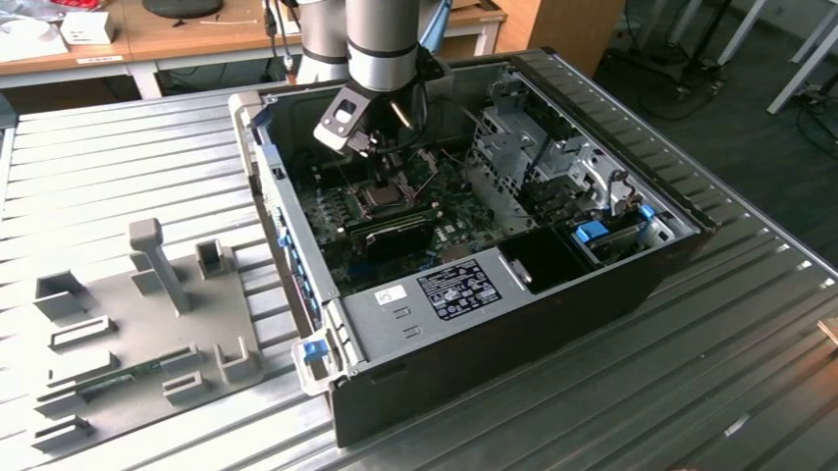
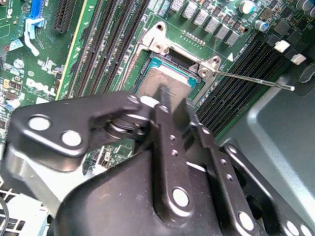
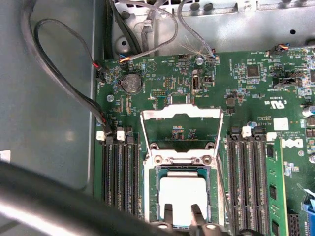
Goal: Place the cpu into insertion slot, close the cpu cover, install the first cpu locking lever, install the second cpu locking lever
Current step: 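Place the cpu into insertion slot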
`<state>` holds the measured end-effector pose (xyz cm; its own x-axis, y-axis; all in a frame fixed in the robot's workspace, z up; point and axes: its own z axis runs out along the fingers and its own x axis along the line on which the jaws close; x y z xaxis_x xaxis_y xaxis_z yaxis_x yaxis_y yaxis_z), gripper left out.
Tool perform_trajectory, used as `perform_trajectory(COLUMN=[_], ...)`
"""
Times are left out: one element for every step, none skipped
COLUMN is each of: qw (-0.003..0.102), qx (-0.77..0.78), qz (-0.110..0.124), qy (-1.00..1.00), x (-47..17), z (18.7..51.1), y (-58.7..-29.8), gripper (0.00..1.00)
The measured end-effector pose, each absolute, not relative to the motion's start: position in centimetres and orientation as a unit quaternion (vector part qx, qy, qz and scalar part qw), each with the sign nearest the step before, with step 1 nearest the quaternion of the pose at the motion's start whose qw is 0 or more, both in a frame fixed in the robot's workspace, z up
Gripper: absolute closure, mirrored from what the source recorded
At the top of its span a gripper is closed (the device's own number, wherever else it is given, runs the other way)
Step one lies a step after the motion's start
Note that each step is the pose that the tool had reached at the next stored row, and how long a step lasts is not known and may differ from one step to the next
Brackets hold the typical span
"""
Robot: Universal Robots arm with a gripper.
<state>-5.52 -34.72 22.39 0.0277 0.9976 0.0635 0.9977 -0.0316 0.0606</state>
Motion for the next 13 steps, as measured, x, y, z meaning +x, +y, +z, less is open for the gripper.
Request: perform_trajectory(qw=[0.0,0.0,0.0,0.0,0.0,0.0,0.0,0.0,0.0,0.0,0.0,0.0,0.0], qx=[-0.717,-0.717,-0.717,-0.717,-0.717,-0.717,-0.717,-0.717,-0.717,-0.717,-0.717,-0.717,-0.717], qz=[-0.044,-0.044,-0.044,-0.044,-0.044,-0.044,-0.044,-0.044,-0.044,-0.044,-0.044,-0.044,-0.044], qy=[-0.696,-0.696,-0.696,-0.696,-0.696,-0.696,-0.696,-0.696,-0.696,-0.696,-0.696,-0.696,-0.696], x=[-5.52,-5.52,-5.52,-5.52,-5.52,-5.52,-5.52,-5.52,-5.52,-5.52,-5.52,-5.46,-5.34], z=[22.39,22.4,22.4,22.41,22.41,22.41,22.42,22.42,22.42,22.43,22.43,22.44,22.44], y=[-34.72,-34.72,-34.72,-34.72,-34.72,-34.72,-34.72,-34.72,-34.72,-34.72,-34.72,-34.73,-34.73], gripper=[0.77,0.77,0.83,0.83,0.89,0.89,0.89,0.89,0.89,0.89,0.89,0.89,0.89])
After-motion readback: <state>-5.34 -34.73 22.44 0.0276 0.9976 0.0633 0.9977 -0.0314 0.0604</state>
